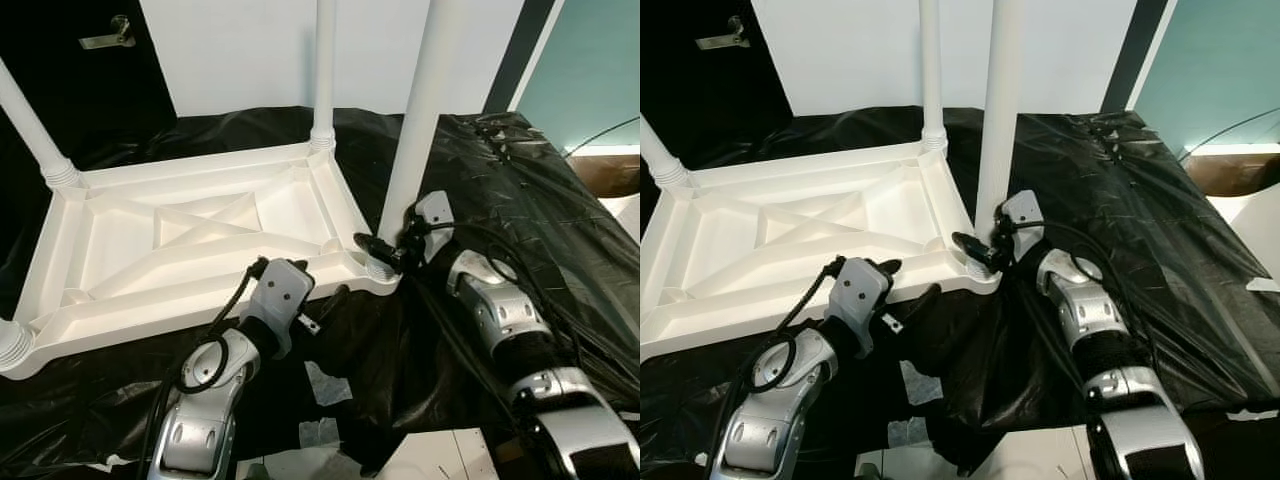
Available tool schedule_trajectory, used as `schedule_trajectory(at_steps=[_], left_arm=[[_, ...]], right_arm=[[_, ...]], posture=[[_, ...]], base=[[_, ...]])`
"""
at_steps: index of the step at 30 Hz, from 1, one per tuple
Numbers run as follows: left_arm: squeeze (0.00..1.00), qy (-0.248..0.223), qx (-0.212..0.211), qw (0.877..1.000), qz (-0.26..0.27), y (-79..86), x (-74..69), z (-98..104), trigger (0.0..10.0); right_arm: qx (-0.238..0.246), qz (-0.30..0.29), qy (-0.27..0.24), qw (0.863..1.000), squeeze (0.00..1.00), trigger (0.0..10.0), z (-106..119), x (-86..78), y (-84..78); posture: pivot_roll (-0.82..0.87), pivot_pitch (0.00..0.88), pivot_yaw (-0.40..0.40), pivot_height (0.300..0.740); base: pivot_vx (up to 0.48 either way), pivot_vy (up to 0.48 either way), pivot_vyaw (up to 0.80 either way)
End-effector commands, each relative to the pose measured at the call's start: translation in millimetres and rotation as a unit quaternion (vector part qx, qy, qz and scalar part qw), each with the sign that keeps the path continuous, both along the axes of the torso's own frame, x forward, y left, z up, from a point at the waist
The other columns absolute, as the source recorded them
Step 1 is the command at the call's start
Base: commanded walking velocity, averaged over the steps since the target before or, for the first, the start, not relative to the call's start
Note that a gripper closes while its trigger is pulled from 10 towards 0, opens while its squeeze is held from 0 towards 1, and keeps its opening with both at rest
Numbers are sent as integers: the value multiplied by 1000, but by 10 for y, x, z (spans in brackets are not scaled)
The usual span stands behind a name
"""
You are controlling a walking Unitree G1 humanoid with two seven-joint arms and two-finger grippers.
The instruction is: Building children table
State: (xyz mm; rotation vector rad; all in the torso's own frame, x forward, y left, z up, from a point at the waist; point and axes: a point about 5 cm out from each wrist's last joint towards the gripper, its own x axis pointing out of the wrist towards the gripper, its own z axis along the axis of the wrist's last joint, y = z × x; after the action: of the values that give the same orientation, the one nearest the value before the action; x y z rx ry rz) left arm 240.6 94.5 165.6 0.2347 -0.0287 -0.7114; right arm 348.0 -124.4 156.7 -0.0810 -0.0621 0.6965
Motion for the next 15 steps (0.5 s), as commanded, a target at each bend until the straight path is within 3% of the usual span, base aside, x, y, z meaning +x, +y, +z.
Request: schedule_trajectory(at_steps=[1,4,7,15], left_arm=[[0,-3,3,999,49,27,46,-11,10000],[0,-3,3,999,46,22,46,-7,10000],[0,-1,3,999,42,19,45,-11,10000],[0,1,2,999,42,12,40,-17,10000]], right_arm=[[3,-45,27,999,0,10000,-120,-35,-44],[11,-69,30,997,0,10000,-144,-64,-28],[36,-138,46,989,0,10000,-221,-147,40],[58,-205,69,975,0,10000,-274,-199,81]], posture=[[140,70,-31,740],[136,72,-29,740],[132,73,-27,740],[138,73,-38,740]], base=[[0,0,0],[0,0,0],[0,0,0],[0,0,0]])
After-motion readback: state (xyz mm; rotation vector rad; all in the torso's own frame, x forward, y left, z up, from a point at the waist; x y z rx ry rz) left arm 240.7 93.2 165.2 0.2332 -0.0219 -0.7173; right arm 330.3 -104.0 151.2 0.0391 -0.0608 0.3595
